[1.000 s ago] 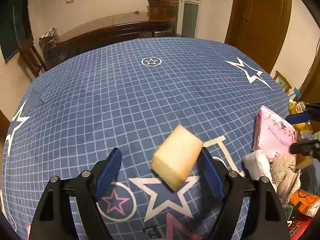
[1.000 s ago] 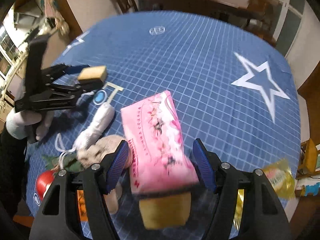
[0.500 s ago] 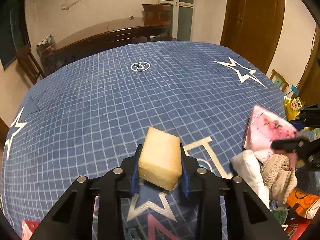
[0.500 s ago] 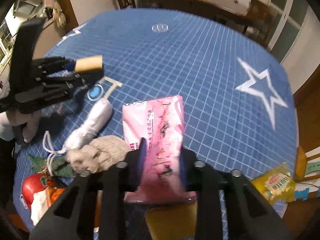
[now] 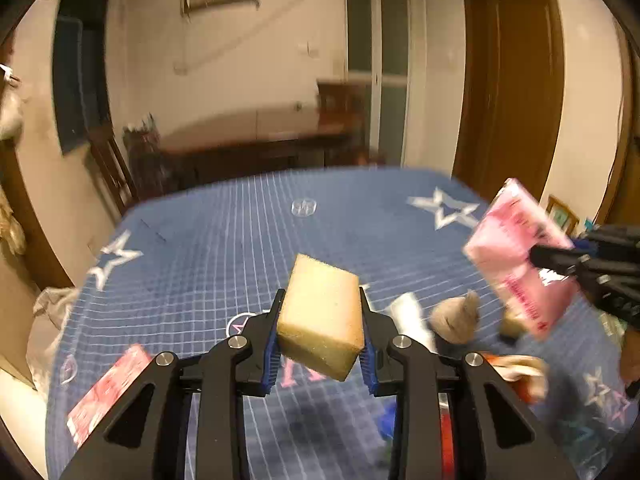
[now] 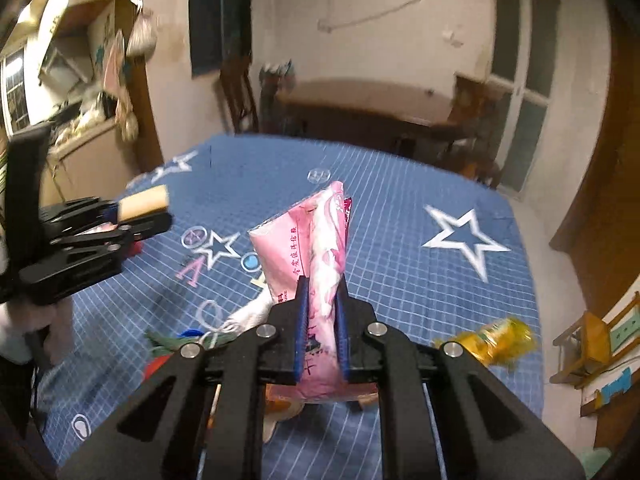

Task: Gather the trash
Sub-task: 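Carry the sponge and pink tissue pack in both grippers over the green bin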

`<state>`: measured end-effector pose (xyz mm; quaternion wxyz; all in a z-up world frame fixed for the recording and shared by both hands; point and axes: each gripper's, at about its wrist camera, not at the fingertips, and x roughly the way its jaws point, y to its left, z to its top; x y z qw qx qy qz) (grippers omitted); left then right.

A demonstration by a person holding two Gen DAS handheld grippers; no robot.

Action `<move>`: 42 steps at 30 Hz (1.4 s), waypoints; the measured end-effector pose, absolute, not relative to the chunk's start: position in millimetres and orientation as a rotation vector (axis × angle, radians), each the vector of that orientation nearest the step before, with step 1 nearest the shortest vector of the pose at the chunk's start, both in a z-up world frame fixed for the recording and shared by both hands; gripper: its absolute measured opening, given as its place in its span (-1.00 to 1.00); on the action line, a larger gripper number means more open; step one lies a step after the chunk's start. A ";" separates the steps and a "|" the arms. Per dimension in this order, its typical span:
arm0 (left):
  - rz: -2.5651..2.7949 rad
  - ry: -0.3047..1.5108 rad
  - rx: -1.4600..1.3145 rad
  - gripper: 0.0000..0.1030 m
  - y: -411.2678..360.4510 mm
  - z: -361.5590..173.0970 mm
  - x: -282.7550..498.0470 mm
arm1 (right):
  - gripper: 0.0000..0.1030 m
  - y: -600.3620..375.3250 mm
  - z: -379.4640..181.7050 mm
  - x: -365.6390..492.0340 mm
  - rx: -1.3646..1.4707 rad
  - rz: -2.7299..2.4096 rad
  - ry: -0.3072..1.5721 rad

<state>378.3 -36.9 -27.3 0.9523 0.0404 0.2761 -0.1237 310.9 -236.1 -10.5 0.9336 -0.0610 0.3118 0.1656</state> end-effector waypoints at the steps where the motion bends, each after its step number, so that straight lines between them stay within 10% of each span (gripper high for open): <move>1: -0.258 0.537 0.070 -0.35 -39.3 -21.1 366.0 | -0.79 -239.3 -8.5 301.5 -0.116 0.331 0.618; 18: -0.314 0.291 -0.014 -0.35 -136.9 13.3 174.2 | -0.78 -301.1 5.5 136.9 -0.075 0.034 0.357; 42: -0.480 0.259 0.004 -0.35 -269.6 41.2 99.8 | -0.78 -378.3 16.3 66.9 -0.021 -0.132 0.303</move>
